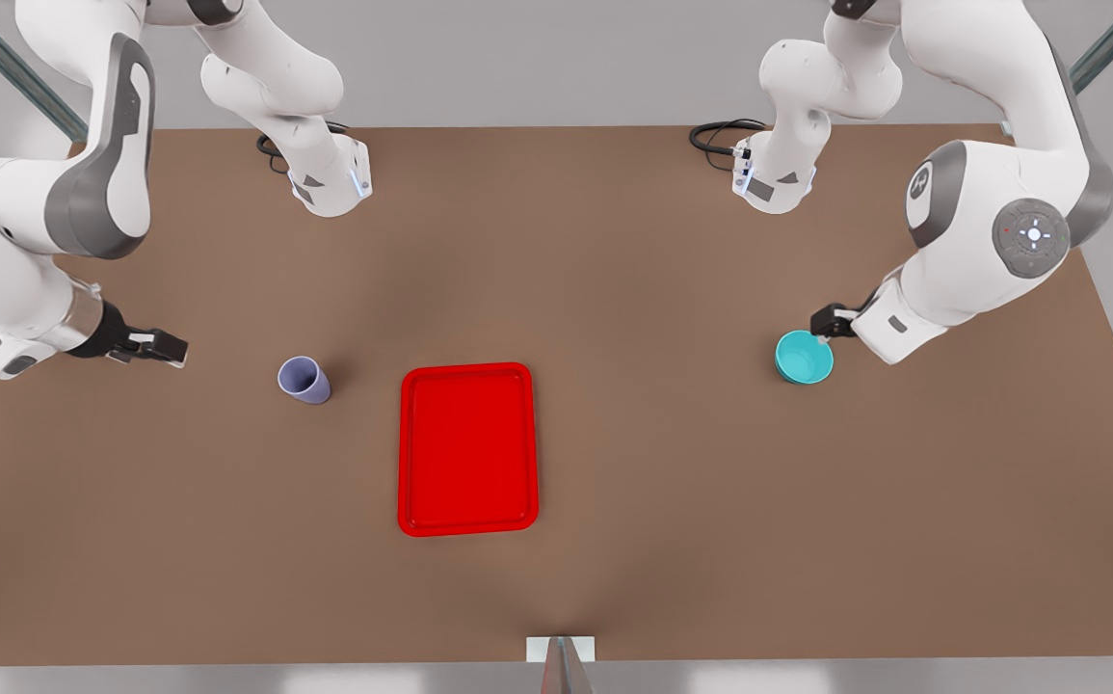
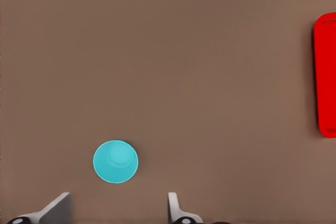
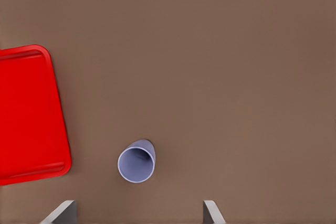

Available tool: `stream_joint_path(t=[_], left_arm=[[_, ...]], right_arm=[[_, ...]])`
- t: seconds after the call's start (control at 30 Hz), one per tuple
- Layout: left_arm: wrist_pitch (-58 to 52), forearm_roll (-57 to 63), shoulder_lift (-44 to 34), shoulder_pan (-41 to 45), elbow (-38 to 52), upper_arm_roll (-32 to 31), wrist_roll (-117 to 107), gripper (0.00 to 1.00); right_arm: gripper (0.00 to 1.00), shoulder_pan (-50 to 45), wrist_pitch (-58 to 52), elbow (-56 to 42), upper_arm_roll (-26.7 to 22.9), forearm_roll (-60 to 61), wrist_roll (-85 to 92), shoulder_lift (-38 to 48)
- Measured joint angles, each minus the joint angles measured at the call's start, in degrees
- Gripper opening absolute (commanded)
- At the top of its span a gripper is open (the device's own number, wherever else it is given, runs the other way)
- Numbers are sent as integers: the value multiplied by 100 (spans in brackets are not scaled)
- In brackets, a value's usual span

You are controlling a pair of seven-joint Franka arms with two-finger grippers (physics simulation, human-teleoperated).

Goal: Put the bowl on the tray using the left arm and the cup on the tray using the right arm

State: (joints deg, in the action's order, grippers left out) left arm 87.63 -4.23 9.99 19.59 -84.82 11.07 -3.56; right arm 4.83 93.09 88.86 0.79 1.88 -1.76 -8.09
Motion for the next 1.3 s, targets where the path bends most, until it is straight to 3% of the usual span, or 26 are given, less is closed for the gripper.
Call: stream_joint_path(t=[0.07,0.13,0.2,0.3,0.57,0.77,0.8,0.9,1.3], left_arm=[[58,15,5,-106,-512,118,-11,100],[278,-259,212,-1014,-1237,182,455,100],[1591,-775,104,-1237,-2847,267,2022,100],[2831,-1431,167,-1463,-3970,307,3492,100],[3961,-2044,558,-1608,-4570,317,4426,100],[4030,-2241,990,-1606,-4614,309,4431,100],[4034,-2256,1020,-1607,-4605,308,4429,97],[4027,-2311,1093,-1599,-4599,302,4431,26],[4106,-2342,1163,-1543,-4510,239,4212,21]], right_arm=[[100,5,-60,-26,0,-4,213,17],[100,28,-198,-9,-9,-4,325,99],[100,17,-281,-9,-14,-4,418,138],[100,42,-301,0,-44,-4,422,158],[100,16,-266,-5,-44,-4,422,124],[100,9,-213,-5,-44,-12,413,88],[100,-3,-217,-1,-44,-13,413,88],[100,-9,-222,-47,-35,-13,413,97],[100,-21,-239,-17,-29,-30,413,178]])
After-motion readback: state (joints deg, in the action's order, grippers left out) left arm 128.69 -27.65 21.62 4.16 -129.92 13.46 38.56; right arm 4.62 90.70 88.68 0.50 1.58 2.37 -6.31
